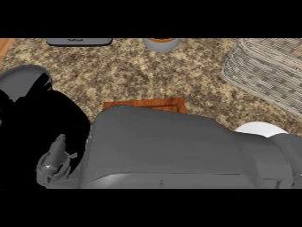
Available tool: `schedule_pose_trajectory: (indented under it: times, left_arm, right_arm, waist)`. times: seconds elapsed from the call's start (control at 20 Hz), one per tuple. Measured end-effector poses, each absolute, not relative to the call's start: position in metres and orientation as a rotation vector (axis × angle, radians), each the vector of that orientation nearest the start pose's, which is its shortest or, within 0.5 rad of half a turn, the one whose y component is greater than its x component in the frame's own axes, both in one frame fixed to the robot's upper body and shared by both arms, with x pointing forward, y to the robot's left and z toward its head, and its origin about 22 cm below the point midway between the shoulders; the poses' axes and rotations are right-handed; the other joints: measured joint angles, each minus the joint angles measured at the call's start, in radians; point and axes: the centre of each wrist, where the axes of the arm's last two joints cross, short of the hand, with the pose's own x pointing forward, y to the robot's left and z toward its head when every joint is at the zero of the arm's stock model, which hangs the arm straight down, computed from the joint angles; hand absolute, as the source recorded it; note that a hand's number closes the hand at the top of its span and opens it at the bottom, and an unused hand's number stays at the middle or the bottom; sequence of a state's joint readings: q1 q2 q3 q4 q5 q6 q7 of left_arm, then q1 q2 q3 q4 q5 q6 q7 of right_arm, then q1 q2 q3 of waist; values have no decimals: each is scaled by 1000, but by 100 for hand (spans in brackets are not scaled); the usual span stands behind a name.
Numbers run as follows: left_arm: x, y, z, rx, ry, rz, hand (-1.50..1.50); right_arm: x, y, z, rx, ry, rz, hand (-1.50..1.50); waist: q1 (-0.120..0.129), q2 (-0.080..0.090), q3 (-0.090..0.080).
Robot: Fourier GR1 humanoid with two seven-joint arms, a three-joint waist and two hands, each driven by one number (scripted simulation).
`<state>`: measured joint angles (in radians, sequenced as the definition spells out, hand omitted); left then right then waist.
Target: Pick the squash from the cutting board and place it in the basket
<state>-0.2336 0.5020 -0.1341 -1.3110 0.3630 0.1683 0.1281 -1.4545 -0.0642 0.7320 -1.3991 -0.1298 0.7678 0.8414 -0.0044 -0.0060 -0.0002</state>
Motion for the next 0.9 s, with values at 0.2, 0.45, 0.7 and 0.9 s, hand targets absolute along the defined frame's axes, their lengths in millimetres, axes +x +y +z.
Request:
schedule_pose_trajectory:
  times: [0.2, 0.45, 0.7, 0.9]
  left_arm:
    - [296, 318, 35, 196, -1378, -67, 0]
    - [291, 314, 35, 193, -1385, -75, 0]
    - [292, 307, 36, 184, -1382, -76, 0]
    - [293, 310, 37, 184, -1383, -77, 0]
  right_arm:
    - [250, 41, 285, -271, -1330, 2189, -150]
    - [252, 15, 251, -274, -1321, 2177, -150]
    - [254, -5, 210, -266, -1369, 2141, -150]
    - [265, -11, 174, -248, -1407, 2095, -150]
  waist:
    - [-1, 2, 1]
    - [4, 4, 1]
    - [8, 7, 1]
    - [13, 10, 1]
